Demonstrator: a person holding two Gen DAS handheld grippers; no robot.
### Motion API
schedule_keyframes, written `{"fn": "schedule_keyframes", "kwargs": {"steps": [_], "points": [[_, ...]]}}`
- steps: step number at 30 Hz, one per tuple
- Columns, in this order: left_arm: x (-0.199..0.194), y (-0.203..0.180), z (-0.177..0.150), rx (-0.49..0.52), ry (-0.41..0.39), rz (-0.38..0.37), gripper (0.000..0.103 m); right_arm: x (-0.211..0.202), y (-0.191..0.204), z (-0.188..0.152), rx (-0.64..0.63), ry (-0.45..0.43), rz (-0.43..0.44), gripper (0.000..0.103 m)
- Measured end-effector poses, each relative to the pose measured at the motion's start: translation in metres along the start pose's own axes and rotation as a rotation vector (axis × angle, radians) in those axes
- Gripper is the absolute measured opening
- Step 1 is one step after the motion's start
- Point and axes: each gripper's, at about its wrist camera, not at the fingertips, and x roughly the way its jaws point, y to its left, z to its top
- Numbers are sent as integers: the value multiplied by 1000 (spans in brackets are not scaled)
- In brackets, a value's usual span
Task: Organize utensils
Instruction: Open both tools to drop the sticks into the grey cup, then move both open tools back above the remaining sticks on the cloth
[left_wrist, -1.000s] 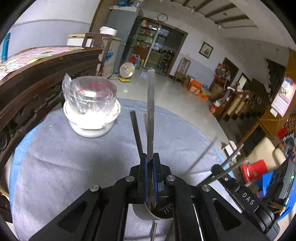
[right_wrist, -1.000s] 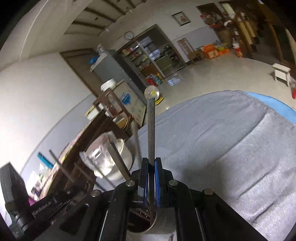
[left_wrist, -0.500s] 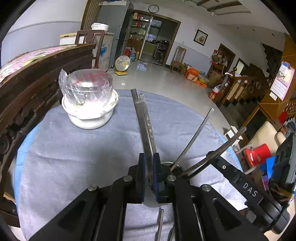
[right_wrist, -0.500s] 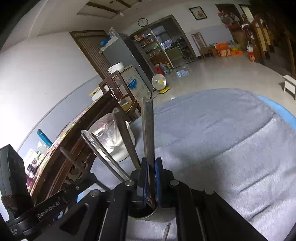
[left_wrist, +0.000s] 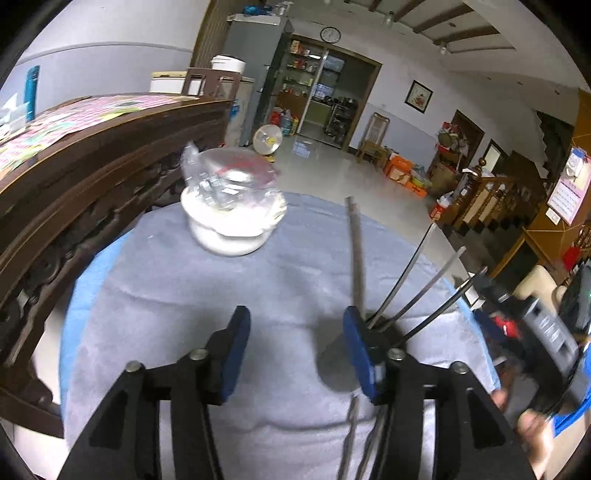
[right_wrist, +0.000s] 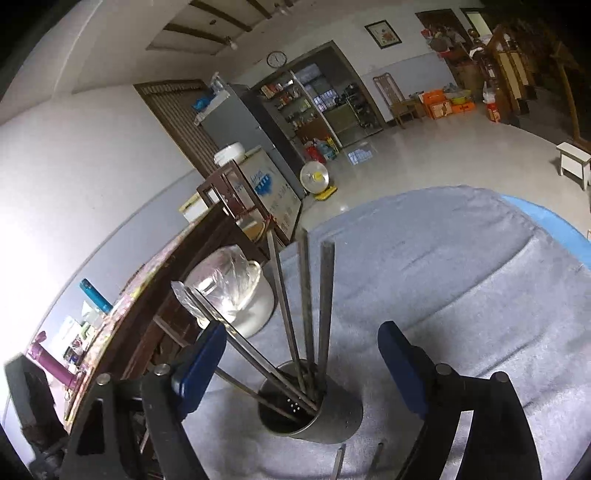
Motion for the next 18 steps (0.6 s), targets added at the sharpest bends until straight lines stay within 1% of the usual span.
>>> {"fn": "schedule_keyframes", "kwargs": {"steps": [3,5,7,10,12,13,14,16,18], "points": [[-5,12,-16,4,36,8,57,-26,-2,-1,5,-19,7,87],[-8,21,-31,6,68,20,64,-44,-7,-8,3,-10,-8,89],[-8,28,-53,15,93,35,66,-57,-20,-26,15,43,-65,90],[1,35,-78,31,157,93,66,-56,-48,-62,47,197,-215,90],[10,41,-95,28,211,133,66,-54,-63,-85,75,267,-247,90],[13,42,-100,31,226,151,66,-55,-71,-98,89,291,-262,90],[16,43,-106,39,246,173,66,-57,-77,-111,93,304,-296,90],[19,43,-113,53,264,198,66,-60,-82,-125,80,312,-335,90],[20,42,-118,72,277,221,66,-61,-82,-134,71,316,-345,90]]}}
